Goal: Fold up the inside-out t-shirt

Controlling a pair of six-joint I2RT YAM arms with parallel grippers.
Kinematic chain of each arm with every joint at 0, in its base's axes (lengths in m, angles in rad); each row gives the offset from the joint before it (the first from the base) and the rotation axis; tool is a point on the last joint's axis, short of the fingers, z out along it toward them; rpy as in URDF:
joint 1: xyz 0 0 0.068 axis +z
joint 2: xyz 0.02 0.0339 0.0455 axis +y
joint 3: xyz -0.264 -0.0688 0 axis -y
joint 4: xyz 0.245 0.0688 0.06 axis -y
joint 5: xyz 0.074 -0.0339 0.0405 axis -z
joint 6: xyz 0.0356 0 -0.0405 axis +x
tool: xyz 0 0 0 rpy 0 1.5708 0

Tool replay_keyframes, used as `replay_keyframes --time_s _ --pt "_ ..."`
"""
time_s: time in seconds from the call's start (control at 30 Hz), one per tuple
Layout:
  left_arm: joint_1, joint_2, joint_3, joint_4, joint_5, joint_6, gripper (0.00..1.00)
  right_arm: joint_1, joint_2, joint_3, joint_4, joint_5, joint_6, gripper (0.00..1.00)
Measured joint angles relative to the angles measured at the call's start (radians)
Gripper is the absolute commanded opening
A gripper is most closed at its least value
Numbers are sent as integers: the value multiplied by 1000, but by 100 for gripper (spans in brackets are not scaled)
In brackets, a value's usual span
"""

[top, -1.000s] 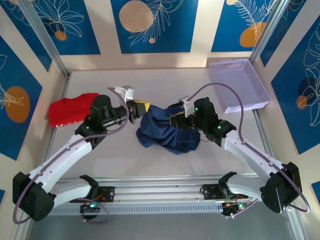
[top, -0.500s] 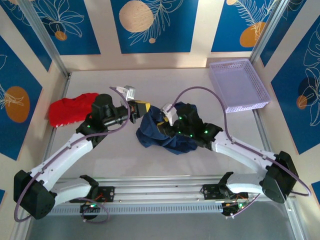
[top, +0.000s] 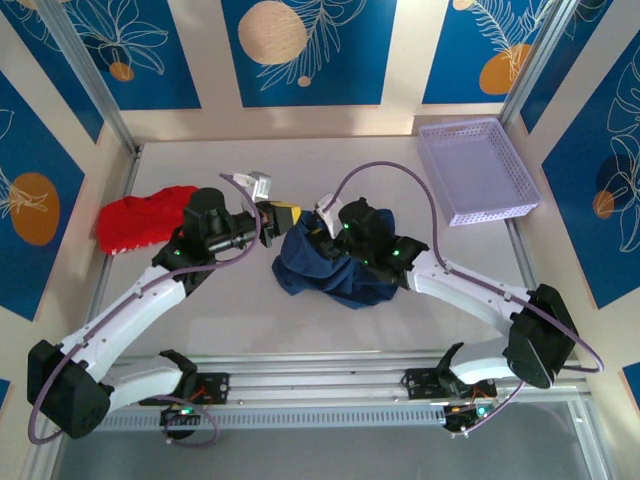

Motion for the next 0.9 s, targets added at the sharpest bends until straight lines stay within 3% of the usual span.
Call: replay_keyframes --time_s 0.07,0.27,0.43,0.67,0.9 --pt "0 0 0 -11 -8 1 0 -8 0 1 0 -2 3 0" --pt "0 0 7 -89 -109 21 0 -80 -76 -6 -12 -132 56 0" --pt "2 14 25 -139 -203 27 0 -177 -191 -25 -16 -322 129 0" --pt "2 66 62 -214 -299 55 0 -299 -222 -55 4 -629 254 0" --pt "2 180 132 -296 -315 86 5 -395 -201 -100 199 -927 450 0"
